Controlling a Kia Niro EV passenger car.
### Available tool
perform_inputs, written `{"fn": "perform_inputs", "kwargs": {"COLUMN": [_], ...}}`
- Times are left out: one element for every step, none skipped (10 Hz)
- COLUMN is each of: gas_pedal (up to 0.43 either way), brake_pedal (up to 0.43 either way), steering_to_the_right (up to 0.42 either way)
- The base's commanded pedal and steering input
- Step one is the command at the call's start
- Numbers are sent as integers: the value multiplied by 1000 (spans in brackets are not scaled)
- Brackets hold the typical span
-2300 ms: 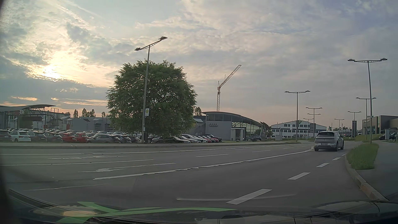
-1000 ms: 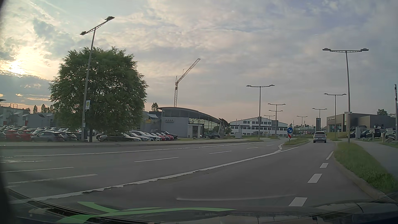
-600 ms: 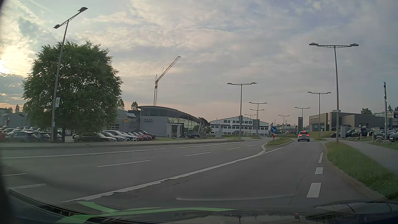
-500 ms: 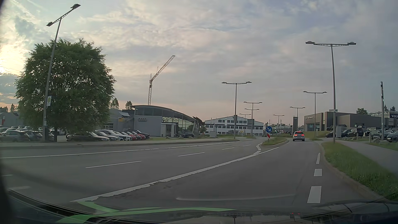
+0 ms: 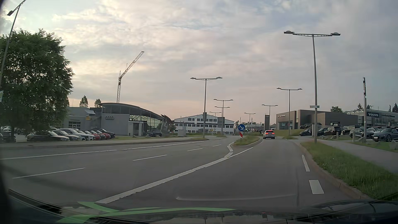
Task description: Follow the waypoints while adhering to traffic rules and regulations
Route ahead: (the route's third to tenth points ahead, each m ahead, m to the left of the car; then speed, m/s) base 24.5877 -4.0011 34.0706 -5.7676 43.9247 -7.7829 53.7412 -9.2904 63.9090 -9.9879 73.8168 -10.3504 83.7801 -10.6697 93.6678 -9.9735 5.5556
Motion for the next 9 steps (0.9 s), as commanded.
{"fn": "perform_inputs", "kwargs": {"gas_pedal": [319, 319, 319, 319, 319, 311, 260, 240, 228], "brake_pedal": [0, 0, 0, 0, 0, 0, 0, 0, 0], "steering_to_the_right": [196, 186, 169, 143, 122, 117, 116, 114, 106]}}
